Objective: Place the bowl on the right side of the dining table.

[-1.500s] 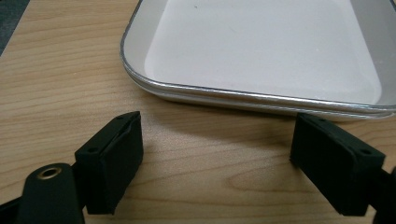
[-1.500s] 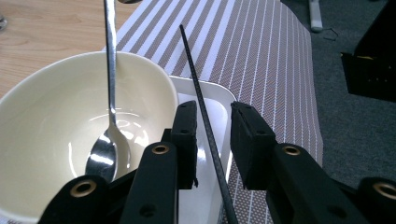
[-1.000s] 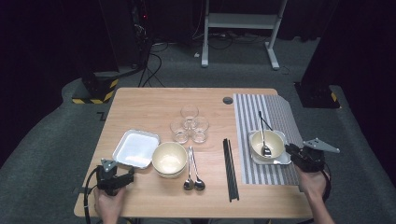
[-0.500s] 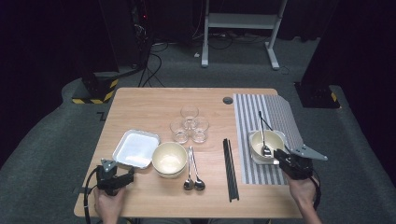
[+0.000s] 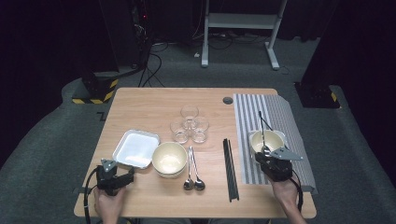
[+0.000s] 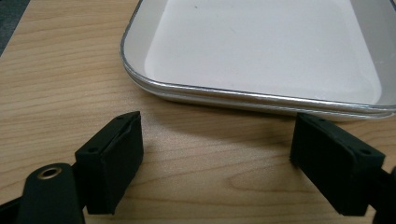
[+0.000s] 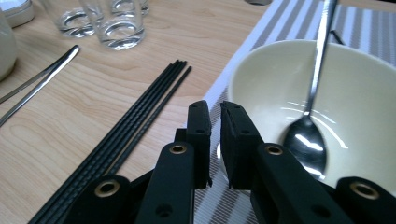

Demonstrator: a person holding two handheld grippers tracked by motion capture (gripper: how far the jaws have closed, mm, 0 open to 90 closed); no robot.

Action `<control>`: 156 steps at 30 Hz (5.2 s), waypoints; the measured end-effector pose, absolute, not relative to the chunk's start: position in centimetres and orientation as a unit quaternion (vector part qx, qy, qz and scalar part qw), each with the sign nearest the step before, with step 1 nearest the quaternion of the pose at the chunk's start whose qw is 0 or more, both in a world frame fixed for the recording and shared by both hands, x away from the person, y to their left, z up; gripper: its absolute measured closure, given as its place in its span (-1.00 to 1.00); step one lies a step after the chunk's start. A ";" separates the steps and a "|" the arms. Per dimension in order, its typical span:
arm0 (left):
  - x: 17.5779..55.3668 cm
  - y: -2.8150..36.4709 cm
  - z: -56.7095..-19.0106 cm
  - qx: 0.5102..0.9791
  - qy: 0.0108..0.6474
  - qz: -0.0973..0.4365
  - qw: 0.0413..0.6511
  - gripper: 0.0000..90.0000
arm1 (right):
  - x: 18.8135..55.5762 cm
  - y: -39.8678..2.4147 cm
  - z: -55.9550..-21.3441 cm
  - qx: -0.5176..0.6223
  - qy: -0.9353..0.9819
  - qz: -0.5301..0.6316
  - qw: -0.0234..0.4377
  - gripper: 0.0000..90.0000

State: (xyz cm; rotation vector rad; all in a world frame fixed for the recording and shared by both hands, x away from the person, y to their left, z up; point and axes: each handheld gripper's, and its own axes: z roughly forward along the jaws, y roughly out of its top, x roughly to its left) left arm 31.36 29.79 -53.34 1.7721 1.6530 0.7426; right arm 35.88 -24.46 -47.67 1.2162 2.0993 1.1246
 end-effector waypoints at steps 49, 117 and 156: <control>31.4 29.8 -53.3 0.667 0.623 0.280 0.299 -0.61 | 37.4 -15.7 -51.3 0.412 0.822 0.368 0.140 0.83; 31.4 29.8 -53.4 0.667 0.622 0.281 0.298 -0.62 | 37.3 -9.6 -51.8 0.390 0.845 0.344 0.122 0.89; 31.4 29.8 -53.3 0.667 0.622 0.280 0.299 -0.62 | 40.6 -7.8 -51.6 0.424 0.834 0.328 0.130 0.90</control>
